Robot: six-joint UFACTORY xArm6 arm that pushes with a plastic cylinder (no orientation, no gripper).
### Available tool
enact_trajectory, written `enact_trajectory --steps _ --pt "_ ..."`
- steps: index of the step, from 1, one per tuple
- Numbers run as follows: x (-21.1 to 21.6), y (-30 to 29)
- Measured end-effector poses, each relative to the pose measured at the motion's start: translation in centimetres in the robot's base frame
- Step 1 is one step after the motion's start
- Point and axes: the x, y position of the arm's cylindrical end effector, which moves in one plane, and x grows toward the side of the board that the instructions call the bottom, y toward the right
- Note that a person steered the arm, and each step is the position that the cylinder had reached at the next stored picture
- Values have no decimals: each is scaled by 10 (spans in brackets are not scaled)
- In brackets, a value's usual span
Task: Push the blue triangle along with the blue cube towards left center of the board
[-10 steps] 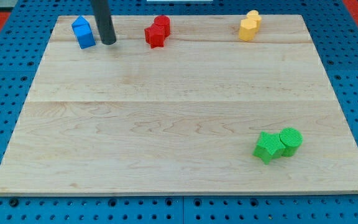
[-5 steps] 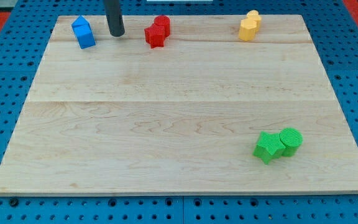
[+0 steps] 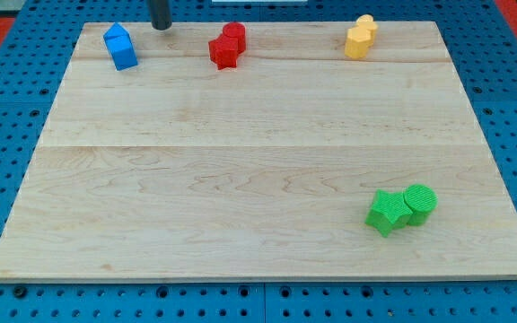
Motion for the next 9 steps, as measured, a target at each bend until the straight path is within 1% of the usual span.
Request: enact_trajectory --steps 1,3,5,7,9 --pt "-1 -8" --pt "0 -68" --pt "11 -63" --pt "38 -47" --pt "34 -47"
